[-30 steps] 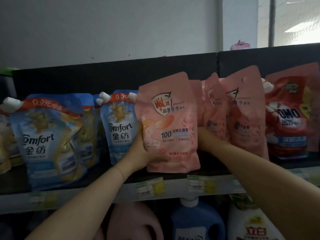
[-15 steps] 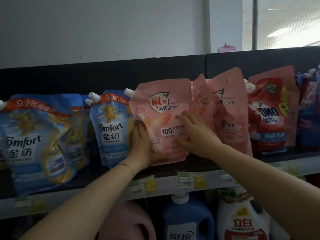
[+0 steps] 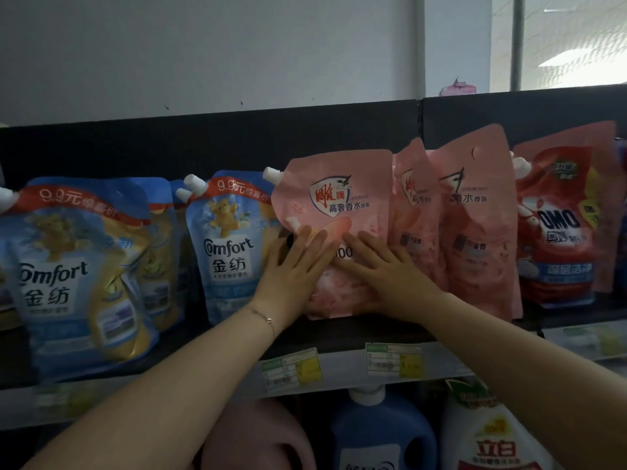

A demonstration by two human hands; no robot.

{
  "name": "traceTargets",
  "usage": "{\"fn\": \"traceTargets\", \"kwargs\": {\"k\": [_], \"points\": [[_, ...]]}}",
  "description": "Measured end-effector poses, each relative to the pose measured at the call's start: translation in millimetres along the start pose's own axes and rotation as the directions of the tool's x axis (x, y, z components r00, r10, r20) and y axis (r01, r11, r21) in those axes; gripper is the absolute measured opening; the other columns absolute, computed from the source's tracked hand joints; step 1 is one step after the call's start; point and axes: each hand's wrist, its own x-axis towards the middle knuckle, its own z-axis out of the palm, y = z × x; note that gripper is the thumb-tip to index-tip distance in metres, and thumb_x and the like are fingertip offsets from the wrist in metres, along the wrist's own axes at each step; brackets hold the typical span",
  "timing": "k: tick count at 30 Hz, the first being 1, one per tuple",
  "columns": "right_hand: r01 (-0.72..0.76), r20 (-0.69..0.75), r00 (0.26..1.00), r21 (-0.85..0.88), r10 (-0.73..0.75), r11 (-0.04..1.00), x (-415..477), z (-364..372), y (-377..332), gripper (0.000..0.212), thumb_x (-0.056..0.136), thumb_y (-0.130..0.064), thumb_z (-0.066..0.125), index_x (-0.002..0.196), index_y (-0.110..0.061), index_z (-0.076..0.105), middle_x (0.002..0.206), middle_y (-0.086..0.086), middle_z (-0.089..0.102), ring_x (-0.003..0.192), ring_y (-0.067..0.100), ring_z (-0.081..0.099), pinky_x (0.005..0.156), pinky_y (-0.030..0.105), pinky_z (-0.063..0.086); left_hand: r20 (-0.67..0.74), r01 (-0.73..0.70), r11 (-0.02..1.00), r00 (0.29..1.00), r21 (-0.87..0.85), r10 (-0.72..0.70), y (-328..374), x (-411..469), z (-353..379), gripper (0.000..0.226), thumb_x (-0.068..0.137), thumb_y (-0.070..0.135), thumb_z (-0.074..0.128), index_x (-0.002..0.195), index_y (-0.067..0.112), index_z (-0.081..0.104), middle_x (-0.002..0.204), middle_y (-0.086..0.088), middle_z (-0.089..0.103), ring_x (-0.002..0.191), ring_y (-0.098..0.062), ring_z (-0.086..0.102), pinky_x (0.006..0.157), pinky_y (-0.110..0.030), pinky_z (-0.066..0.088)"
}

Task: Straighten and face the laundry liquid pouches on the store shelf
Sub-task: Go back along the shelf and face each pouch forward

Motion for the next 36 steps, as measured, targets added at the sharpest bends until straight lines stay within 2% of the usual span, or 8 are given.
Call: {"fn": "traceTargets", "kwargs": {"k": [8,12,15,18,20,26,32,36], "points": [[-0.100,-0.055,0.994,-0.004,0.099,0.995,14,10,-8,0.114,0.067,-0.055,0.076,0.150,-0.036,0.000,0.159,0.007,0.013,0.145,0.030,0.017,0.105,0.054,0.034,0.159,0.083,0.996,0.984,0.013,-0.084,5,18,2,0.116,0.081,0.069,0.050,0.134,0.017,-0.039,0.154,-0.003,-0.032,0.144,-0.029,-0.022,0.113,-0.057,0.002],[-0.056,0.007,0.998,0.058,0.055,0.997,6,-7,-12,0.087,0.089,-0.045,0.058,0.152,-0.035,-0.001,0.160,0.001,-0.012,0.147,0.023,-0.008,0.115,0.046,0.013,0.181,0.086,0.996,0.979,0.029,-0.089,8,17,-7,0.111,0.086,0.059,0.054,0.142,0.017,-0.033,0.155,-0.004,-0.029,0.145,-0.029,-0.018,0.114,-0.055,0.006],[-0.040,-0.039,0.998,0.075,0.043,0.996,-5,-19,-12,0.061,0.092,-0.041,0.051,0.146,-0.026,0.027,0.158,0.003,0.014,0.145,0.022,0.011,0.109,0.045,0.024,0.170,0.090,0.996,0.981,0.012,-0.091,10,15,-12,0.102,0.090,0.041,0.057,0.147,0.017,-0.024,0.158,-0.006,-0.021,0.146,-0.030,-0.012,0.114,-0.053,0.013],[-0.026,-0.226,0.973,0.073,0.042,0.997,-20,-23,-8,0.027,0.083,-0.029,0.061,0.105,-0.013,0.062,0.110,0.008,0.061,0.102,0.030,0.058,0.075,0.035,0.043,0.122,0.123,0.981,0.987,-0.150,-0.105,19,16,-24,0.088,0.087,0.042,0.060,0.150,0.019,0.004,0.156,-0.007,0.003,0.144,-0.030,0.003,0.113,-0.051,0.023],[-0.086,-0.306,0.945,0.116,0.118,0.989,-32,-29,-4,0.015,0.081,-0.026,0.063,0.081,-0.011,0.063,0.079,0.006,0.061,0.072,0.029,0.061,0.058,0.027,0.037,0.030,0.113,0.956,0.994,-0.269,-0.109,25,16,-33,0.071,0.083,0.057,0.056,0.138,0.021,0.030,0.143,-0.005,0.028,0.134,-0.026,0.025,0.110,-0.050,0.026],[-0.452,-0.111,0.864,0.259,0.491,0.854,-55,-42,10,0.020,0.088,-0.030,0.050,0.080,-0.012,0.055,0.069,0.000,0.050,0.067,0.024,0.053,0.060,0.030,0.043,-0.041,0.017,0.939,0.999,-0.344,-0.034,53,10,-47,0.043,0.088,0.040,0.052,0.126,0.022,0.042,0.128,0.001,0.042,0.121,-0.020,0.036,0.095,-0.038,0.032],[-0.624,0.211,0.756,0.516,0.619,0.587,-52,-44,28,0.041,0.095,-0.025,0.048,0.125,0.001,0.039,0.123,0.022,0.050,0.111,0.041,0.051,0.088,0.042,0.046,0.108,0.151,0.896,0.987,-0.418,-0.116,77,11,-56,0.047,0.088,0.041,0.054,0.129,0.021,0.043,0.130,0.000,0.042,0.122,-0.021,0.037,0.093,-0.041,0.037],[-0.633,0.295,0.748,0.584,0.594,0.507,-35,-43,37,0.057,0.098,-0.028,0.044,0.142,0.003,0.024,0.132,0.020,0.047,0.102,0.032,0.057,0.067,0.024,0.044,0.160,0.193,0.863,0.978,-0.467,-0.132,84,16,-62,0.050,0.087,0.037,0.057,0.131,0.020,0.044,0.134,-0.001,0.040,0.123,-0.023,0.037,0.090,-0.039,0.042]]}}
